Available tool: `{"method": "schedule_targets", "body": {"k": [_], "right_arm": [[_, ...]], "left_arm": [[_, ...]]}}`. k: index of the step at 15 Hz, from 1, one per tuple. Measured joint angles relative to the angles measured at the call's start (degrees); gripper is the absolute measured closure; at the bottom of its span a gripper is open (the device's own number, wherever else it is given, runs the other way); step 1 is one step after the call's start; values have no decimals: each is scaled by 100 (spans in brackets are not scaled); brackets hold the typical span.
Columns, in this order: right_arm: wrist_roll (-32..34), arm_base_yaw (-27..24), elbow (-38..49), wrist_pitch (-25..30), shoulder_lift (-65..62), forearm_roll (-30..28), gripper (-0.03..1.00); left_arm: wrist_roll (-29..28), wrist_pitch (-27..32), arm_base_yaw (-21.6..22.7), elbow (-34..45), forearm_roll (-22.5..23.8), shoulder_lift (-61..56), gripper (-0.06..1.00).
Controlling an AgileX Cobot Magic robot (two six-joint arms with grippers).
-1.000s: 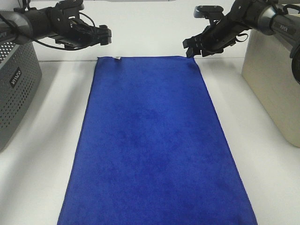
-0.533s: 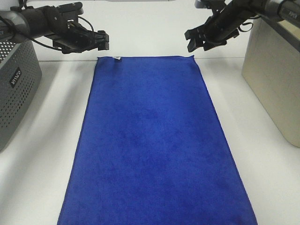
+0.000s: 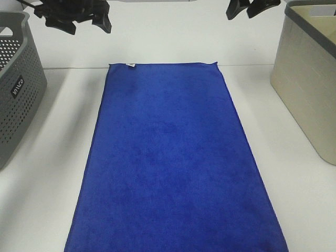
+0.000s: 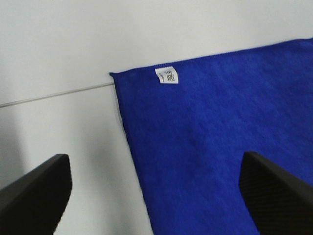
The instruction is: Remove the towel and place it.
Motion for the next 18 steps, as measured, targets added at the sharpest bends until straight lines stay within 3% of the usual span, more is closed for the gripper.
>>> {"method": "schedule_targets", "body": {"k": [3, 5, 7, 9, 10, 12, 15, 18], "right_arm": [[602, -11, 0, 447, -533, -630, 34], [814, -11, 0, 510, -934, -882, 25], [854, -11, 0, 510, -1215, -1083, 19], [865, -11, 0, 516, -1507, -1169, 17], [865, -11, 0, 516, -1667, -1186, 17], [940, -126, 189, 516, -2063, -1169, 17], [1031, -350, 1203, 516, -2888, -1255, 17], [1146, -344, 2212, 521, -3741, -1146, 17]], "left_arm": [[-23, 762, 0, 0, 252, -596, 9], [-126, 1020, 0, -6, 550, -968, 9], [-350, 1369, 0, -6, 1077, -1301, 9], [-539, 1558, 52, -6, 1828, -1570, 9], [-596, 1558, 183, -6, 1988, -1690, 9], [-659, 1564, 710, -6, 1879, -1896, 9], [-447, 1570, 1558, 92, 1060, -2332, 9], [-269, 1564, 1868, 1037, 865, -3100, 9]]}}
